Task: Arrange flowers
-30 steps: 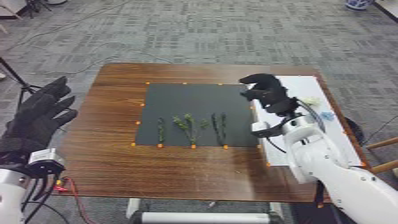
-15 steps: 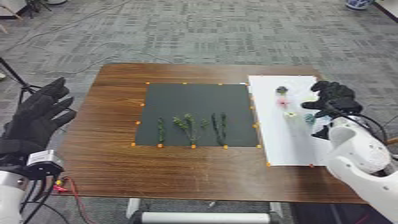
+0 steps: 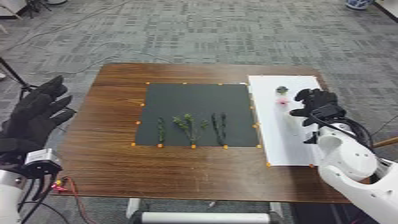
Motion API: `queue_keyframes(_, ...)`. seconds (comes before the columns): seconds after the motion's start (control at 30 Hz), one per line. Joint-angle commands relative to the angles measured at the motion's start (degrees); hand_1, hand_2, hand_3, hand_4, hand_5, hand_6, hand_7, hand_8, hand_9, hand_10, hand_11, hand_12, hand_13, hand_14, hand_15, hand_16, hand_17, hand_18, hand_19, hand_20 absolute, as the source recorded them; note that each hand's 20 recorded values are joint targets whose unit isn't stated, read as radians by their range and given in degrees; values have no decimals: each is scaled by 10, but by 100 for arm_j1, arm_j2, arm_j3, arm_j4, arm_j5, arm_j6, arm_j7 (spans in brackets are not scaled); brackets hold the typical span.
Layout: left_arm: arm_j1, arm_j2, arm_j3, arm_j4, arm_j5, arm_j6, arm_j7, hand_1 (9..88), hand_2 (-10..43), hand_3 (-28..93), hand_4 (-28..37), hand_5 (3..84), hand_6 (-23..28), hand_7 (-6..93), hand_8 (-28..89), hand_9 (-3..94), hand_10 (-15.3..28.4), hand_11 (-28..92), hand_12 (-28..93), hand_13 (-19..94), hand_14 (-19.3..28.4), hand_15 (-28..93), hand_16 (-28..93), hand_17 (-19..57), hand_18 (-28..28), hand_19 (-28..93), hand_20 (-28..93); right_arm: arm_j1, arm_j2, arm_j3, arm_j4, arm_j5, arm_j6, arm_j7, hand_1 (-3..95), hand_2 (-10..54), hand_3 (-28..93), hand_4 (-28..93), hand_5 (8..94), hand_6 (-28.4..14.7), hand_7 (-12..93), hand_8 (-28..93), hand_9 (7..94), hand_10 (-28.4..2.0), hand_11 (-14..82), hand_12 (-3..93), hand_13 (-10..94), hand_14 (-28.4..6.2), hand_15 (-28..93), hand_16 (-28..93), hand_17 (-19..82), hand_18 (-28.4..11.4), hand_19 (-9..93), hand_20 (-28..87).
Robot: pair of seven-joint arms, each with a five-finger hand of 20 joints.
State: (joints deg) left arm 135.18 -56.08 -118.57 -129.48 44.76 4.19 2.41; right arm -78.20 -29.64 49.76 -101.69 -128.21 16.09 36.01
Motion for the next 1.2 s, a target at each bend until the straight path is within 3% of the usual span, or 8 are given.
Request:
queue_keyframes(0.03, 16, 9, -56, -13, -14, -50, -17, 250, -83, 698, -279, 214, 11, 162, -75, 150, 88, 140, 209, 53, 122, 339, -22, -133, 197, 378, 89, -70, -65, 44, 39, 134, -273, -193, 649, -95, 273, -283, 555, 22, 247, -149, 615, -58, 185, 178, 703, -62, 893, 316, 347, -211, 892, 541)
queue_keyframes(0.5, 26, 9, -49, -25, -21, -20, 6, 250, -81, 696, -280, 210, 11, 159, -74, 150, 87, 139, 210, 53, 122, 337, -23, -134, 197, 377, 89, 745, -201, -984, 449, -68, -404, -195, 661, -95, 245, -282, 576, 26, 236, -148, 631, -58, 177, 172, 709, -60, 893, 317, 350, -206, 895, 538)
queue_keyframes(0.57, 22, 14, -46, -28, -21, -16, 8, 249, -81, 697, -280, 210, 11, 159, -73, 150, 87, 139, 210, 53, 122, 336, -23, -134, 197, 376, 89, 1056, -227, -1428, 644, -229, -84, -1, 609, -95, 392, -282, 582, 26, 254, -155, 640, -61, 191, 174, 717, -57, 892, 314, 360, -208, 903, 531)
queue_keyframes(0.63, 30, 10, -45, -33, -21, -9, 14, 249, -82, 698, -280, 210, 11, 159, -74, 150, 88, 139, 210, 54, 121, 336, -23, -134, 197, 376, 89, 1311, -260, -1780, 832, -435, 141, 156, 471, -95, 667, -283, 607, 32, 282, -161, 666, -64, 215, 184, 730, -52, 894, 313, 372, -207, 915, 524)
queue_keyframes(0.67, 21, 10, -40, -28, -22, -12, 12, 249, -82, 698, -280, 210, 11, 159, -74, 150, 88, 139, 210, 54, 121, 337, -22, -134, 197, 376, 89, 1431, -276, -1940, 901, -468, 260, 250, 438, -95, 730, -283, 612, 34, 297, -136, 679, -65, 225, 190, 735, -51, 894, 313, 377, -207, 920, 522)
queue_keyframes(0.83, 56, -12, -58, -52, -17, 2, 12, 249, -82, 697, -281, 210, 11, 159, -74, 150, 88, 138, 210, 54, 121, 336, -22, -134, 197, 376, 89, 1666, -286, -2297, 1101, -656, 947, 327, 496, -95, 790, -283, 689, 38, 433, -15, 834, -40, 134, 432, 787, -36, 890, 320, 429, -200, 932, 535)
queue_keyframes(1.03, 69, -24, -73, -66, -8, -5, 14, 249, -82, 698, -281, 210, 11, 160, -74, 150, 88, 136, 210, 53, 121, 336, -22, -134, 197, 376, 89, 1651, -283, -2192, 969, -626, 901, 336, 498, -95, 806, -283, 717, 37, 443, 3, 849, -39, 146, 463, 795, -33, 888, 325, 437, -198, 932, 546)
queue_keyframes(1.2, 60, -37, -69, -73, -7, 12, 4, 250, -82, 697, -280, 210, 11, 161, -74, 150, 88, 137, 212, 54, 121, 335, -21, -134, 197, 376, 89, 1507, -231, -1872, 747, -493, 287, 337, 454, -95, 791, -283, 643, 28, 424, -9, 784, -47, 135, 434, 775, -36, 889, 342, 419, -200, 932, 545)
